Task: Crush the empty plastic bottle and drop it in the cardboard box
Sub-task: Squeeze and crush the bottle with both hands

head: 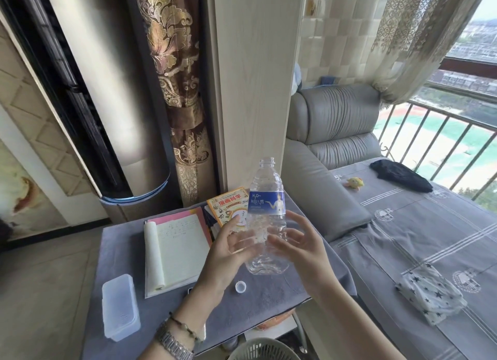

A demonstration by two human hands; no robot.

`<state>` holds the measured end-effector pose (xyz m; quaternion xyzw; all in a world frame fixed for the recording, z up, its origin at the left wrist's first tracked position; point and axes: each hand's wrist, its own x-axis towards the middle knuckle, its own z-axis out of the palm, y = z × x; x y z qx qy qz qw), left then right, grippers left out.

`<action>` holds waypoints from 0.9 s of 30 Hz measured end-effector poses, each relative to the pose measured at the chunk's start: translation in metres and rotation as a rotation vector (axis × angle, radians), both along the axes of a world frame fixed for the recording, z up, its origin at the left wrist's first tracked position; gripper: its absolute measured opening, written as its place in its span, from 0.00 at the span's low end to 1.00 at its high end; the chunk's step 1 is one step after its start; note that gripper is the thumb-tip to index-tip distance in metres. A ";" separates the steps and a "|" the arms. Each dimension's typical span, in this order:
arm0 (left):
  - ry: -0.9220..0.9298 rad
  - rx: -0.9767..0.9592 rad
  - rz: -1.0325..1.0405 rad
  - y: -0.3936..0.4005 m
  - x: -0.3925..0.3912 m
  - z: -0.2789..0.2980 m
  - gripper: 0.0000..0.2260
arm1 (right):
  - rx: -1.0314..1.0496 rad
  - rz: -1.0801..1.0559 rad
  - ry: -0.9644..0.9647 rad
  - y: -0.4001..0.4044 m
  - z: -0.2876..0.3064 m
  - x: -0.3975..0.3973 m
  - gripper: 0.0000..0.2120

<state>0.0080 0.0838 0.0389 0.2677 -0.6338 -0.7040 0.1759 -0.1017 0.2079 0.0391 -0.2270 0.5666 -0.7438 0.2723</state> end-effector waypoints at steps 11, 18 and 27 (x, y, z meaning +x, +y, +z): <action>0.110 -0.119 0.063 0.005 -0.007 -0.009 0.29 | 0.017 -0.034 0.048 -0.001 -0.003 0.009 0.23; 0.170 -0.050 0.204 0.018 -0.014 -0.015 0.30 | 0.031 -0.136 0.084 -0.003 -0.011 0.013 0.21; 0.156 -0.034 0.172 0.021 -0.008 -0.012 0.30 | 0.097 -0.025 0.057 0.005 -0.008 0.010 0.21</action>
